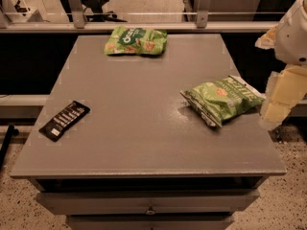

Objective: Pick green jalapeno chip bag

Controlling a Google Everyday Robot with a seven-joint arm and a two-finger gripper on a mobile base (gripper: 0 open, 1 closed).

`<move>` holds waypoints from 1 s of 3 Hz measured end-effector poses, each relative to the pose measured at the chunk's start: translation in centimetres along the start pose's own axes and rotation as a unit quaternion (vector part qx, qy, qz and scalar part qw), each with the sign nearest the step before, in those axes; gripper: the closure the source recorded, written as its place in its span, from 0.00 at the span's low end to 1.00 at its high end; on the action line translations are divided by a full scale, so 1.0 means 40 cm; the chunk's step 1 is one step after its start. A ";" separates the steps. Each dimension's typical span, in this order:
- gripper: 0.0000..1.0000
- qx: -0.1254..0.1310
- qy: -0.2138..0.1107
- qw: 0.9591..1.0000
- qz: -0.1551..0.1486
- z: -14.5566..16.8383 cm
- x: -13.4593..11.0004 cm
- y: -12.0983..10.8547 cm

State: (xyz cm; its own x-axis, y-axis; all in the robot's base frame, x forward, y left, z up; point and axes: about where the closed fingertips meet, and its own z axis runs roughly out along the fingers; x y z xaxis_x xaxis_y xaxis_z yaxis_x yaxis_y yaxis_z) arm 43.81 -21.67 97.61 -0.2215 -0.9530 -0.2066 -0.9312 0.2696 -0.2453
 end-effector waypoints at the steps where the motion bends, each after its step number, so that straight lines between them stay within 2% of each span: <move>1: 0.00 0.003 -0.002 1.000 -0.001 0.001 -0.003 -0.003; 2: 0.00 0.004 -0.003 1.000 -0.002 0.002 -0.003 -0.004; 3: 0.00 0.011 -0.014 1.000 -0.004 0.050 -0.001 -0.028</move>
Offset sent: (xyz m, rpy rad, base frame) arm 0.0565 0.0069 -0.0653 0.0499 -0.0291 0.0195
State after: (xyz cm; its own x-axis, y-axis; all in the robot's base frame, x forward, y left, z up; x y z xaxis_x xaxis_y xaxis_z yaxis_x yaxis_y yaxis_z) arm 45.46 -21.65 95.99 -0.2060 -0.9511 -0.2301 -0.9260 0.2655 -0.2684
